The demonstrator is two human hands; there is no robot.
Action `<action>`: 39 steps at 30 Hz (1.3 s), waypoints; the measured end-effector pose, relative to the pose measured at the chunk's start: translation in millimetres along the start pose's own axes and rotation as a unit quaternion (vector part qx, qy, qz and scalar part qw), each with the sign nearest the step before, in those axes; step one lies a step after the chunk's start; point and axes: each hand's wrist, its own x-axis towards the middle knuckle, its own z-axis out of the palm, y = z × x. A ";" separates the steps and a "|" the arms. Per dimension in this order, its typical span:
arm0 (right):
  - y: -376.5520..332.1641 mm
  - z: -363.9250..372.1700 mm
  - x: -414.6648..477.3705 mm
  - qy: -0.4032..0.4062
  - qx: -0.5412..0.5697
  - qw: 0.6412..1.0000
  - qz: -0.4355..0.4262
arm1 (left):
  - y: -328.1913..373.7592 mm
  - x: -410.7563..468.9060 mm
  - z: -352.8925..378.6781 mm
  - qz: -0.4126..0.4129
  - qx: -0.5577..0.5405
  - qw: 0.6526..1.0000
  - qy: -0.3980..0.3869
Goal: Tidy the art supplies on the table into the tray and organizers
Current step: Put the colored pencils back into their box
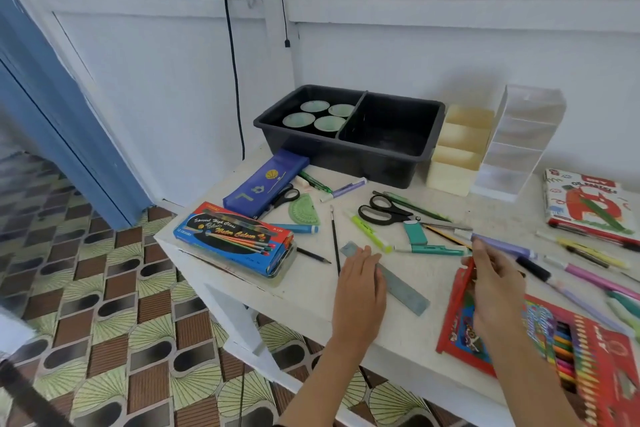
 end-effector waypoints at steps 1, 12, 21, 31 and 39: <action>-0.8 5.6 -1.1 -0.013 -0.008 1.000 -0.003 | 1.2 -0.2 -2.9 0.008 0.001 1.000 0.006; -0.6 76.9 -16.5 -0.143 -0.027 0.989 0.011 | -34.7 26.8 -68.0 -0.010 0.303 0.944 -0.134; -0.1 67.3 -16.4 -0.134 -0.036 0.990 0.010 | -45.2 43.8 -75.0 0.081 0.378 0.907 -0.167; -17.5 -22.9 1.8 -0.028 0.014 0.999 -0.032 | 18.4 63.8 -33.7 0.235 0.250 0.938 -0.046; -34.2 -134.6 13.8 0.097 0.073 0.992 -0.038 | 104.1 36.1 29.9 0.316 0.053 0.939 -0.121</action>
